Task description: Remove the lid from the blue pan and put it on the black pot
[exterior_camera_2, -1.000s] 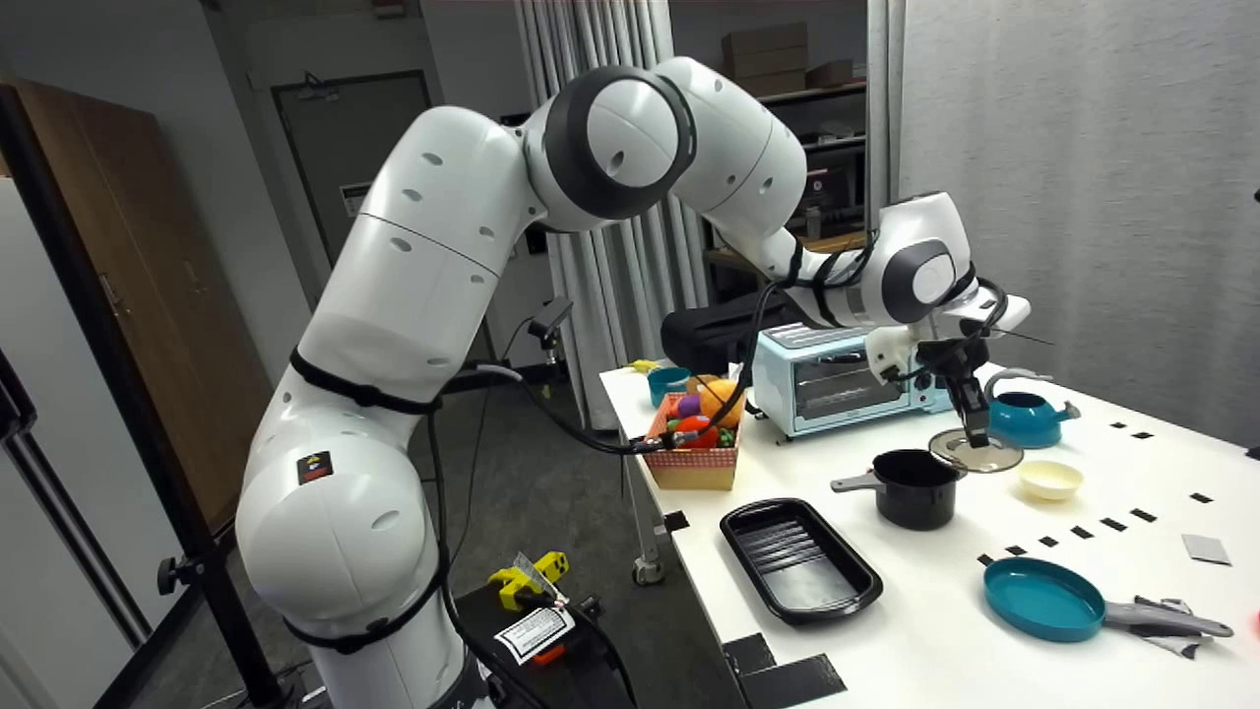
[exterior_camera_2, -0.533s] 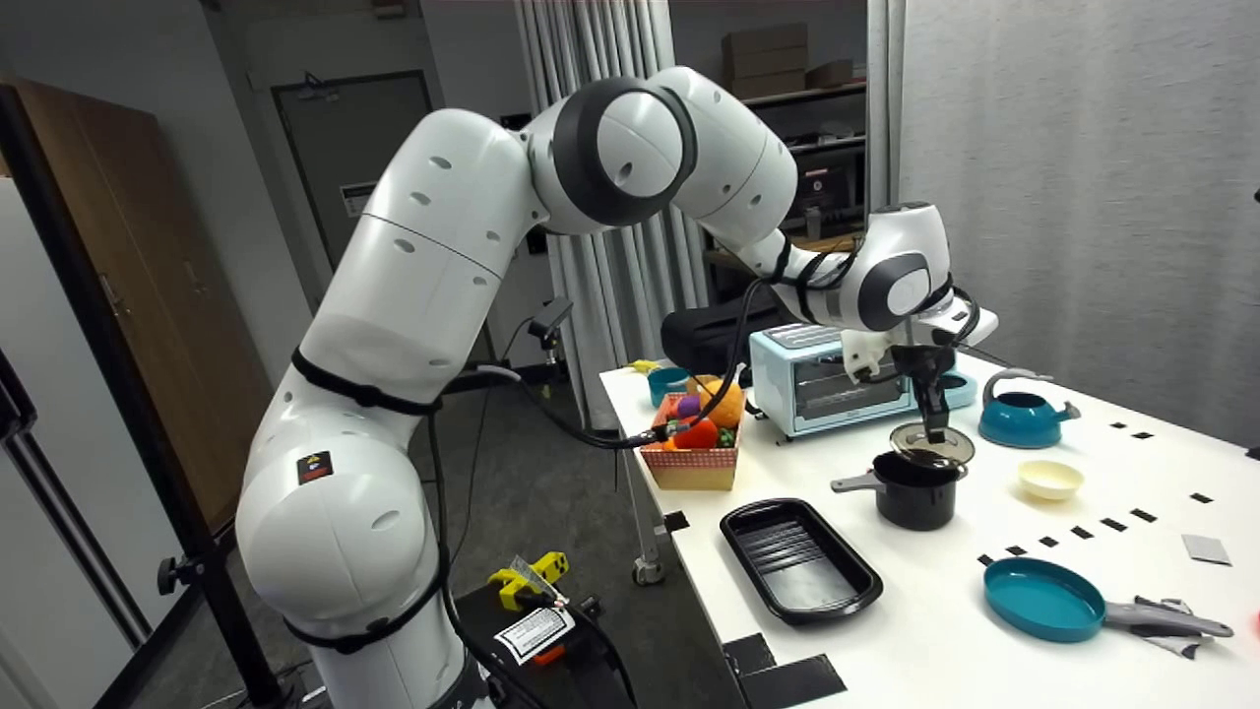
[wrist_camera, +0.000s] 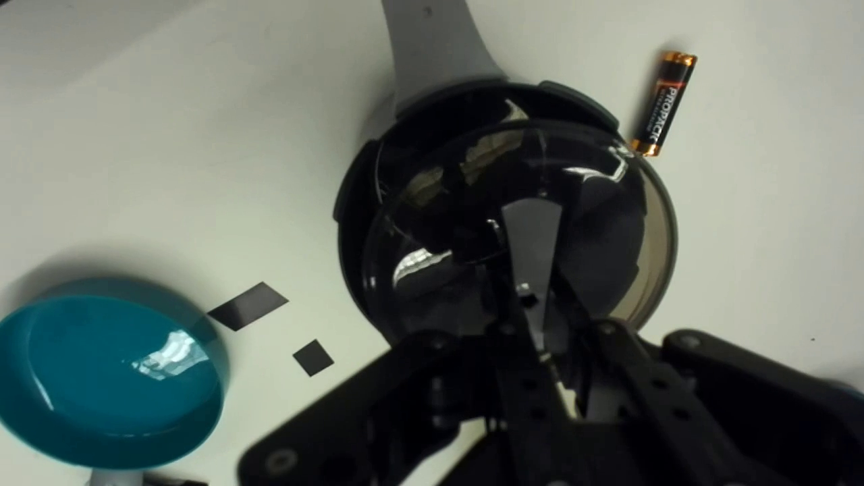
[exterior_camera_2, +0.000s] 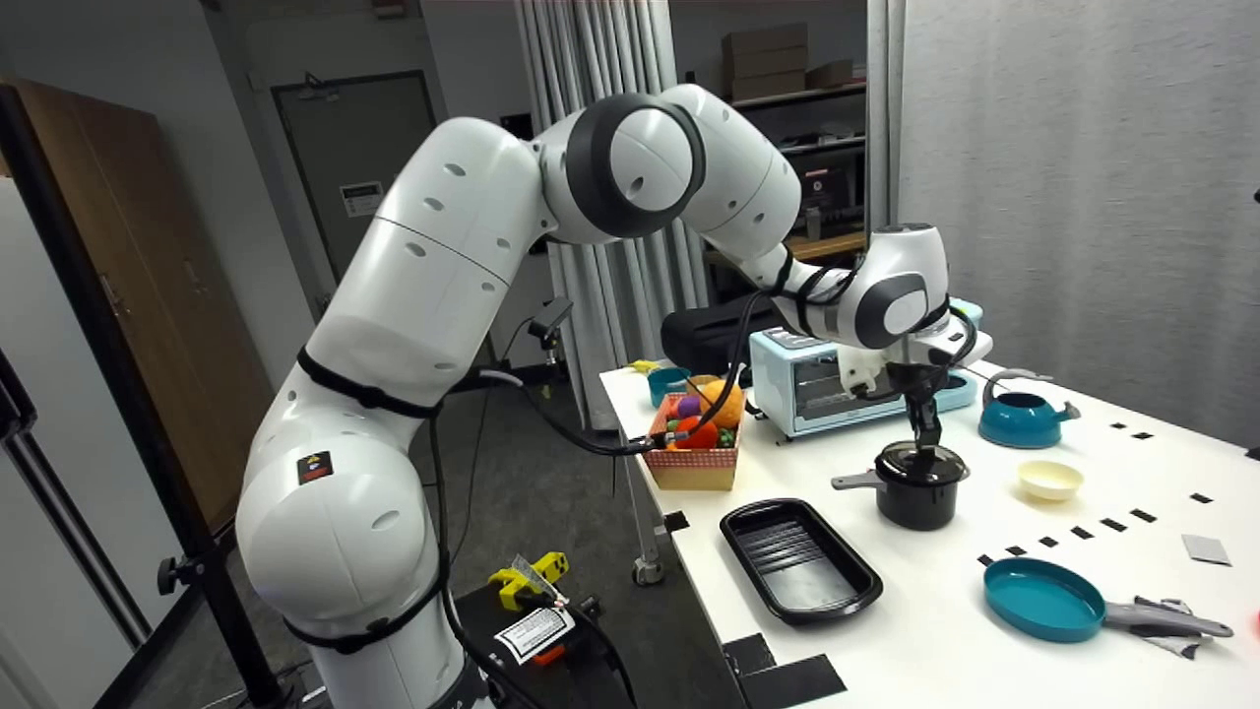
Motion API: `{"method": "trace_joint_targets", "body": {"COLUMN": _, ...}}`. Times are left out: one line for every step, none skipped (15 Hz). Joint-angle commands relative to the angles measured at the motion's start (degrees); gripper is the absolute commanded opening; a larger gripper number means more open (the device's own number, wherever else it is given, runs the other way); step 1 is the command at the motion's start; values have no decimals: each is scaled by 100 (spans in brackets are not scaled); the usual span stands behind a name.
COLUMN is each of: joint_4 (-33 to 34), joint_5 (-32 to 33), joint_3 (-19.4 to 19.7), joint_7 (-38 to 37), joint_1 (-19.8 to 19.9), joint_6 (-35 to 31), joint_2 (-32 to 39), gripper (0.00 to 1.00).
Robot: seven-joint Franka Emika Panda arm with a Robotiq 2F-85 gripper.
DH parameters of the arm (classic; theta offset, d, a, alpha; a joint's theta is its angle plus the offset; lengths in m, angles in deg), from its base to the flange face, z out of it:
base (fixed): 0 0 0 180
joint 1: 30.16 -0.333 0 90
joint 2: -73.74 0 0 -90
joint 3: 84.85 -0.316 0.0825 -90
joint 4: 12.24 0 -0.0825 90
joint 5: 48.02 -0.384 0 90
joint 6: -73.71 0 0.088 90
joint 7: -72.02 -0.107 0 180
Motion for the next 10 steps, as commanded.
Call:
{"method": "trace_joint_targets", "body": {"joint_4": 173, "joint_5": -195, "joint_3": -32, "joint_7": 279, "joint_1": 30, "joint_6": 177, "joint_2": 105, "gripper": 39}}
{"method": "trace_joint_targets", "body": {"joint_4": 174, "joint_5": -194, "joint_3": -30, "joint_7": 298, "joint_1": 30, "joint_6": 180, "joint_2": 108, "gripper": 41}}
{"method": "trace_joint_targets", "body": {"joint_4": 172, "joint_5": -193, "joint_3": -30, "joint_7": 319, "joint_1": 30, "joint_6": 191, "joint_2": 113, "gripper": 47}}
{"method": "trace_joint_targets", "body": {"joint_4": 172, "joint_5": -194, "joint_3": -27, "joint_7": 327, "joint_1": 26, "joint_6": 184, "joint_2": 126, "gripper": 56}}
{"method": "trace_joint_targets", "body": {"joint_4": 173, "joint_5": -196, "joint_3": -26, "joint_7": 330, "joint_1": 24, "joint_6": 181, "joint_2": 139, "gripper": 63}}
{"method": "trace_joint_targets", "body": {"joint_4": 177, "joint_5": -200, "joint_3": -27, "joint_7": 325, "joint_1": 22, "joint_6": 177, "joint_2": 140, "gripper": 69}}
{"method": "trace_joint_targets", "body": {"joint_4": 177, "joint_5": -210, "joint_3": -31, "joint_7": 319, "joint_1": 22, "joint_6": 152, "joint_2": 143, "gripper": 78}}
{"method": "trace_joint_targets", "body": {"joint_4": 177, "joint_5": -215, "joint_3": -35, "joint_7": 321, "joint_1": 25, "joint_6": 135, "joint_2": 151, "gripper": 85}}
{"method": "trace_joint_targets", "body": {"joint_4": 170, "joint_5": -216, "joint_3": -36, "joint_7": 321, "joint_1": 23, "joint_6": 74, "joint_2": 165, "gripper": 93}}
{"method": "trace_joint_targets", "body": {"joint_4": -80, "joint_5": -234, "joint_3": -56, "joint_7": 468, "joint_1": 108, "joint_6": 108, "joint_2": -123, "gripper": 99}}
